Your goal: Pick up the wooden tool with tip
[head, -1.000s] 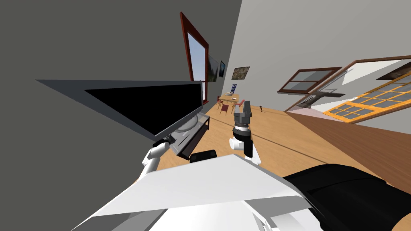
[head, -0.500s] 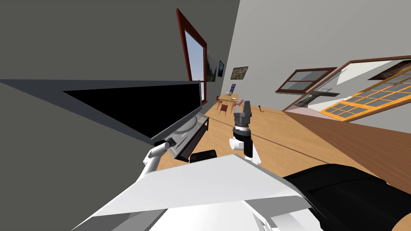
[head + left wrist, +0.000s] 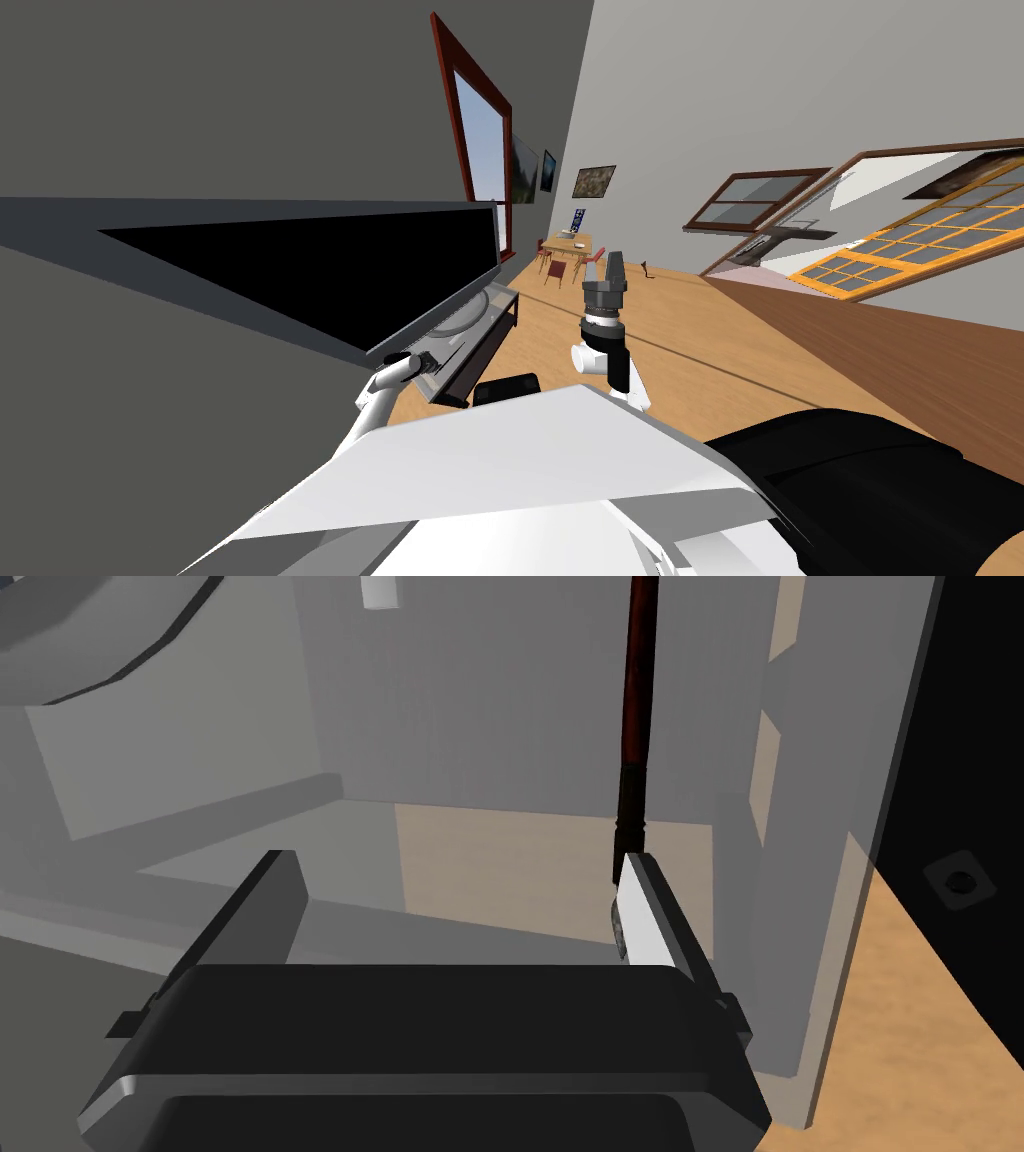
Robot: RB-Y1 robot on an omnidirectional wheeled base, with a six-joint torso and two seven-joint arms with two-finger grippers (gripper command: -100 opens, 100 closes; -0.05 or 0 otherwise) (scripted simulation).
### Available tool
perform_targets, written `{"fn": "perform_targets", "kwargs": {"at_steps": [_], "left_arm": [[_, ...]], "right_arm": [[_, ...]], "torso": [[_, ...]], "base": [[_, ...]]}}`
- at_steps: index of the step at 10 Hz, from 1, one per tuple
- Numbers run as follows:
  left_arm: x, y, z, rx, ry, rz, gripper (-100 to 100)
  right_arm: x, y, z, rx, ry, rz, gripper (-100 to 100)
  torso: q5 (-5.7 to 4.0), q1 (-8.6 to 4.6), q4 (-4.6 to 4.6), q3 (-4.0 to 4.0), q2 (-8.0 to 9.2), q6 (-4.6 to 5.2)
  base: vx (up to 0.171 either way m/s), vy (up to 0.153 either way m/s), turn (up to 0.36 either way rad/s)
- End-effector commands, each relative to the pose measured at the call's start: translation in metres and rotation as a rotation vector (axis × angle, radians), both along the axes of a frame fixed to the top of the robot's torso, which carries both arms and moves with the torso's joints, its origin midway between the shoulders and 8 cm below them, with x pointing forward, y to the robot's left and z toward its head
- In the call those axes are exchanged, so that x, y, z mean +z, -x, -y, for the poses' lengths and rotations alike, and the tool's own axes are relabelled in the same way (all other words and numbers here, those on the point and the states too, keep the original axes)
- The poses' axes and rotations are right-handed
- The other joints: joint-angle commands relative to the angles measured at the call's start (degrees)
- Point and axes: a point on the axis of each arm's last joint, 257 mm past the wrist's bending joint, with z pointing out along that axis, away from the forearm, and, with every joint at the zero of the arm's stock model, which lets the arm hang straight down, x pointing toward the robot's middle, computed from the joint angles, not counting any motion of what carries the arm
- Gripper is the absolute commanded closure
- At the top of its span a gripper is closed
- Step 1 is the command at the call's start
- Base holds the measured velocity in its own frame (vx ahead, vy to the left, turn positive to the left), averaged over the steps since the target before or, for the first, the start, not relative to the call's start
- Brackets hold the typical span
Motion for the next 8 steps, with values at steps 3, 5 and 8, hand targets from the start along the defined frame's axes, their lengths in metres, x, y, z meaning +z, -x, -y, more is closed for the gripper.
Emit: {"fn": "perform_targets", "kwargs": {"at_steps": [3, 5, 8], "left_arm": [[-0.018, 0.024, 0.004, 0.047, 0.070, -0.120, -100], [-0.025, 0.038, 0.006, 0.063, 0.101, -0.177, -100], [-0.031, 0.054, 0.009, 0.091, 0.142, -0.247, -100]], "right_arm": [[0.000, 0.000, 0.000, 0.000, 0.000, 0.000, 0], [0.000, 0.000, 0.000, 0.000, 0.000, 0.000, 0], [0.000, 0.000, 0.000, 0.000, 0.000, 0.000, 0]], "torso": [[-0.01, -0.05, 0.00, -0.02, -0.05, 0.01], [-0.01, -0.02, 0.00, 0.00, 0.00, -0.01], [0.00, 0.01, 0.00, 0.02, 0.03, -0.02]], "base": [[0.042, -0.030, -0.039], [0.026, -0.019, -0.007], [0.031, -0.021, -0.033]]}}
